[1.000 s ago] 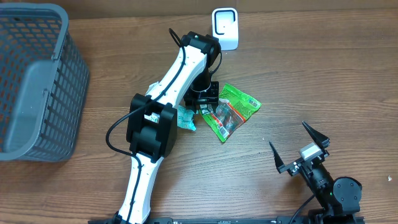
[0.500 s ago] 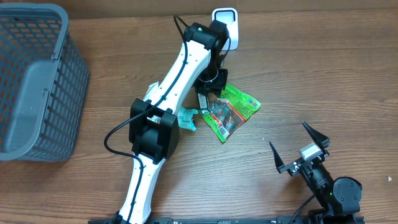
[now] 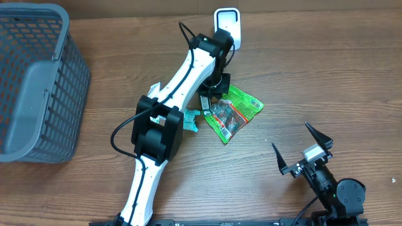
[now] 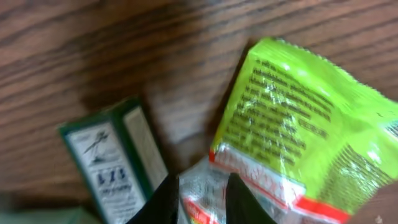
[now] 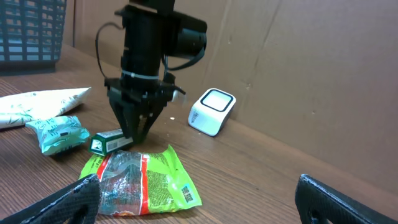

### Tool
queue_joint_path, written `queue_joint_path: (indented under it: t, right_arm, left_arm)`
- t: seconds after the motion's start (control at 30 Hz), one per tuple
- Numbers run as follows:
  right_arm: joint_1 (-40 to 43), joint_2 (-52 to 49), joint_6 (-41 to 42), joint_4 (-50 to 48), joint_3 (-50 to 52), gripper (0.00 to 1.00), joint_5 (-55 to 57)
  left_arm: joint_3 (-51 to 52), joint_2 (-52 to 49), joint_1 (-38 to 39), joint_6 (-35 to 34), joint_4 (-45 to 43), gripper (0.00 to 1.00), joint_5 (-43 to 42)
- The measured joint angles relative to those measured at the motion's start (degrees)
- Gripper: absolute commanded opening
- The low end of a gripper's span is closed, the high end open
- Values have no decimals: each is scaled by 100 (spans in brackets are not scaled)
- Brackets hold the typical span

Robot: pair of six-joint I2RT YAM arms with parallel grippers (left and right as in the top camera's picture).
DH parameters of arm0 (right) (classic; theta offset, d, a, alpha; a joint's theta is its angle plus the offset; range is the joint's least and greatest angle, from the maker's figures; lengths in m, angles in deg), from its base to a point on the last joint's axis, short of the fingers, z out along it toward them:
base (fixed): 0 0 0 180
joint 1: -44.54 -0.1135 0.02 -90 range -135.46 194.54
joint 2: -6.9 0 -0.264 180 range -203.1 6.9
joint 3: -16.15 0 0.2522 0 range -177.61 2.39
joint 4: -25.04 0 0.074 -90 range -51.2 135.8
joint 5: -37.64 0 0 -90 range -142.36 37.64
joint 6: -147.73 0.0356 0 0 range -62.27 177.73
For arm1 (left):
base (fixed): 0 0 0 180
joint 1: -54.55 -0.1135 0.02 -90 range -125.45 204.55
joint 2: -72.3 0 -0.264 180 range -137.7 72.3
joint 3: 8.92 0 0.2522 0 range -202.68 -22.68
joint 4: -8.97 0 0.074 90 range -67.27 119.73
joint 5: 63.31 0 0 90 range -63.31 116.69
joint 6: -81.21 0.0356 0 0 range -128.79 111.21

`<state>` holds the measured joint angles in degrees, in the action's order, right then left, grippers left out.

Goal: Scan the item barcode
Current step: 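Carry the green AXE box to the table beside the snack bag, then release the AXE box and retract the left gripper to the basket edge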

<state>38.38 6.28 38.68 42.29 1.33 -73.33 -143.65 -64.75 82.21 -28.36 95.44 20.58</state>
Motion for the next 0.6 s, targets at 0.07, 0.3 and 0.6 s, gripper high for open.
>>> queue_joint_path:
  t: [0.07,0.3,0.6]
  right_arm:
    - [0,0,2,-2,0,100,2]
    - [0,0,0,0,0,100,0]
    - [0,0,0,0,0,100,0]
  left_arm:
    - [179,0,50,2,-70,16,13]
    - [308,0,227,52,-48,17,-662]
    - [306,0,428,55,33,11,-1864]
